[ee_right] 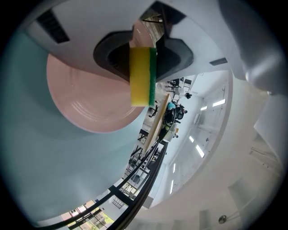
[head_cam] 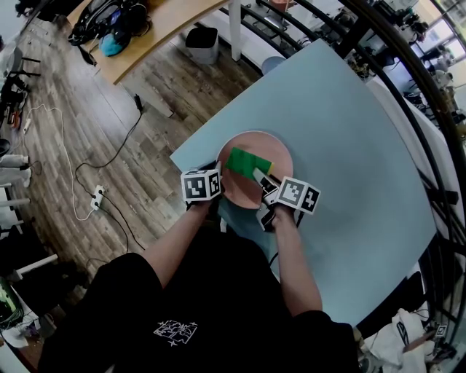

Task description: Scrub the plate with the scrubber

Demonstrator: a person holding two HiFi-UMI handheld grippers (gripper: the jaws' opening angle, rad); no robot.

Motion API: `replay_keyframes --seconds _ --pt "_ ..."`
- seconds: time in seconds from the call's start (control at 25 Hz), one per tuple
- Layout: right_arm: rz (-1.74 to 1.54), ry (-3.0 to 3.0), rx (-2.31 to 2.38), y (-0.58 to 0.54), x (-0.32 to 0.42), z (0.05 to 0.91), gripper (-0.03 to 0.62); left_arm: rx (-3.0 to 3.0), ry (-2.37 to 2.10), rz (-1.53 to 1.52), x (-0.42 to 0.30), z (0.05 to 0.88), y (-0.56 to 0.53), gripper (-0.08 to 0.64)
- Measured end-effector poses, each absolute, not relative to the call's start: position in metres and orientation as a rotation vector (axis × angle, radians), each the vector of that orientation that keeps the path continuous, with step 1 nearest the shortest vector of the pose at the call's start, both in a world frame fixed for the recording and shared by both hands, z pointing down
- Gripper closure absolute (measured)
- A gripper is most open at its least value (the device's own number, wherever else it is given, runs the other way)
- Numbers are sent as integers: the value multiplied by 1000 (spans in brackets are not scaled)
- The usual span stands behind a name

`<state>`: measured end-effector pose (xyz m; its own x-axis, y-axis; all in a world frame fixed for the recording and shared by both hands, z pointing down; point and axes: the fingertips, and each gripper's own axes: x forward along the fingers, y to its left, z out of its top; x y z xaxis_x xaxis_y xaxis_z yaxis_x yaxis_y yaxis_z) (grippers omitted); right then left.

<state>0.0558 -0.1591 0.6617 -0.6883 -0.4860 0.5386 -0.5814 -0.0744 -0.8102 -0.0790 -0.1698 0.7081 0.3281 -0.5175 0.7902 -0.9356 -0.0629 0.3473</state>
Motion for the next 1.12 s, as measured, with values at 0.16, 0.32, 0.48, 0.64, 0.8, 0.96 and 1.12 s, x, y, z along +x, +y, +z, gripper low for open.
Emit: replay_keyframes --seconds 0.16,0.32,0.48,0.64,0.8,0.96,1.12 --pt "1900 -2082 1251 -171 66 661 463 1713 -1311 598 -79 709 -169 541" --pt "1912 -2071 1309 -179 83 662 463 1711 -1309 598 -79 710 -170 541" --pt "1910 -2060 1381 -181 106 659 463 1704 -1317 598 -80 710 -170 541" --pt "1912 -2049 1450 -179 132 658 463 1705 -1317 599 -79 710 -168 541" --pt "1897 -2038 1486 -171 149 655 463 1702 -1321 603 -79 708 -167 541" --pt "1865 -2030 1487 -158 165 651 463 1699 -1324 605 -79 707 -167 541" --pt "1845 -2025 1472 -141 178 650 463 1701 -1326 608 -79 707 -167 541"
